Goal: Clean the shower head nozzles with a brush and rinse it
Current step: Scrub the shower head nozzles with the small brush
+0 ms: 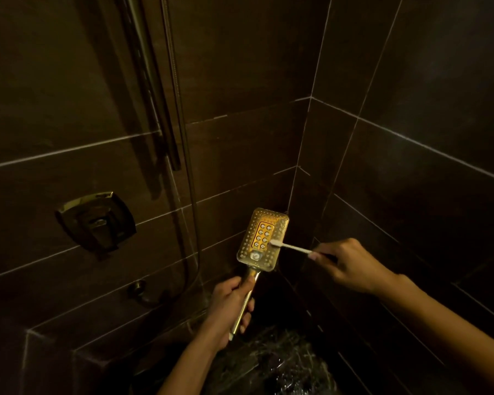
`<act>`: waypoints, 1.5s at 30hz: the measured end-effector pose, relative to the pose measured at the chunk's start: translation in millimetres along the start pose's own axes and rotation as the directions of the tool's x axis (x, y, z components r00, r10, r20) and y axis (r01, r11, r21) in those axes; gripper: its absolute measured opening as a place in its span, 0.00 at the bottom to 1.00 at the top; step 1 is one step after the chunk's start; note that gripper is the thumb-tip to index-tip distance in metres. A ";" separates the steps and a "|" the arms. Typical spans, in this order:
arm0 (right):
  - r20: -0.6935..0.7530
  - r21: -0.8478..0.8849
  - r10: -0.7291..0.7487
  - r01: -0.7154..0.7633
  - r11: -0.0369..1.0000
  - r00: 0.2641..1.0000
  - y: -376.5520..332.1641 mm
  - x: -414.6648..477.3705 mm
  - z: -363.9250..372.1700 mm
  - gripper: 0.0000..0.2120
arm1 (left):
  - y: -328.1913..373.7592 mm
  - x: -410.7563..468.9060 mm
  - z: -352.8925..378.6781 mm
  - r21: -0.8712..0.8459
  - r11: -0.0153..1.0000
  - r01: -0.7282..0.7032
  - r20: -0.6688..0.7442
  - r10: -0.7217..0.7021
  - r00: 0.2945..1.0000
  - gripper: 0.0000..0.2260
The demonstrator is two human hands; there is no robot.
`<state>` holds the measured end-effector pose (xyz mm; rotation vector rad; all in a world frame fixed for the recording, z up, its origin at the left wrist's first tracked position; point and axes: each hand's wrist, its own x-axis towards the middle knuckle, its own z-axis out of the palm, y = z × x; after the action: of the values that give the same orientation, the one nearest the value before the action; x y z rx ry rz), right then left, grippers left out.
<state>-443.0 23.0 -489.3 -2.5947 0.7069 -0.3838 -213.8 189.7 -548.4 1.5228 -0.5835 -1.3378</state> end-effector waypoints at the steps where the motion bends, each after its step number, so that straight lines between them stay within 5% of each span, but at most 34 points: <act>1: 0.034 -0.003 -0.024 0.024 1.000 0.999 -0.3 -0.9 1.2 0.18 | -0.2 -0.3 0.4 -0.001 1.000 0.001 -0.001 -0.001 1.000 0.11; 3: 0.105 -0.011 -0.063 0.065 0.998 0.992 -4.3 -3.8 7.2 0.15 | -0.3 -0.4 0.3 0.010 1.000 -0.001 -0.001 0.001 1.000 0.11; 7: -0.034 0.033 0.059 -0.057 0.998 0.998 -1.5 -4.6 1.9 0.15 | 0.3 1.8 2.8 0.018 1.000 -0.006 -0.001 0.006 1.000 0.11; 12: 0.145 0.003 -0.052 0.052 0.999 0.988 -10.3 -11.5 12.4 0.13 | 3.5 5.4 8.6 0.034 0.999 -0.033 -0.017 0.034 0.999 0.11; 18: -0.012 0.035 -0.019 0.019 0.999 1.000 -13.0 -11.5 14.9 0.10 | 7.1 9.5 13.4 0.099 0.992 -0.083 -0.053 0.088 0.995 0.12; 29: 0.030 -0.020 -0.040 0.040 0.999 0.999 -8.3 0.6 15.0 0.13 | 7.0 13.3 14.6 0.119 0.990 -0.078 -0.062 0.086 0.994 0.13; 32: -0.076 -0.001 0.049 -0.049 0.999 0.996 -0.2 5.0 6.4 0.15 | 6.3 13.7 12.5 0.101 0.992 -0.072 -0.057 0.078 0.995 0.11; 36: 0.103 0.008 0.005 -0.006 1.000 0.995 0.4 11.7 -1.1 0.10 | 6.8 13.6 11.3 0.087 0.994 -0.064 -0.067 0.070 0.995 0.11; 40: -0.116 0.029 0.131 -0.128 0.991 0.985 9.8 16.4 -10.0 0.08 | 8.9 14.8 11.8 0.067 0.996 -0.056 -0.059 0.060 0.996 0.12; 45: 0.054 -0.010 0.060 -0.060 0.998 0.997 9.6 14.6 -10.3 0.09 | 11.0 14.6 8.8 0.035 0.999 -0.025 -0.018 0.026 1.000 0.11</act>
<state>-438.6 4.5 -482.6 -2.5748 0.7674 -0.2910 -215.2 169.9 -544.4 1.5488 -0.6154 -1.2992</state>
